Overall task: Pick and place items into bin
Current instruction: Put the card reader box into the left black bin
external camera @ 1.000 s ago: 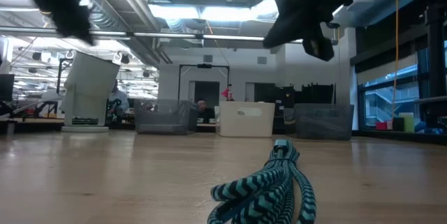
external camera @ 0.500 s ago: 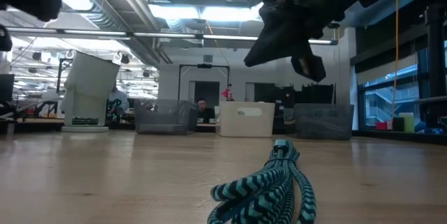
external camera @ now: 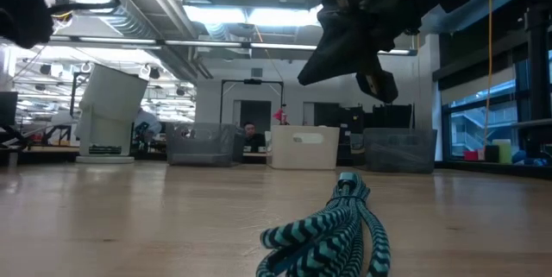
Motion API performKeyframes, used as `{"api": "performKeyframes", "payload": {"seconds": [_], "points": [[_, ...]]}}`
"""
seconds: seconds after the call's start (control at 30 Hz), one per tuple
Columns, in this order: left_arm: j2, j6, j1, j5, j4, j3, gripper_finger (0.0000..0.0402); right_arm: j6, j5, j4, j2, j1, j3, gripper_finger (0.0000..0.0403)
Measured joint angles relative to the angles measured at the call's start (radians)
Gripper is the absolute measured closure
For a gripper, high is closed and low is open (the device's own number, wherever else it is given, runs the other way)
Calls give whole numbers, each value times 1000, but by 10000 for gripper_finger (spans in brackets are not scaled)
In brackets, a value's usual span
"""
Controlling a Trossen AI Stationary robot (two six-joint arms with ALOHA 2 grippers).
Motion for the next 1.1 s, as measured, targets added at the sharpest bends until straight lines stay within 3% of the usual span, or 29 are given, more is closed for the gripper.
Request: {"api": "performKeyframes", "payload": {"seconds": [0.4,0.53,0.8,1.1], "points": [[137,117,2,17,80,1,400,21,0,2,0,0,0,399],[167,181,22,-28,79,4,399,20,3,14,0,0,0,399],[168,362,158,-243,80,3,399,13,54,13,0,0,0,399],[170,547,344,-279,113,0,399,-109,54,-40,0,-57,0,399]]}}
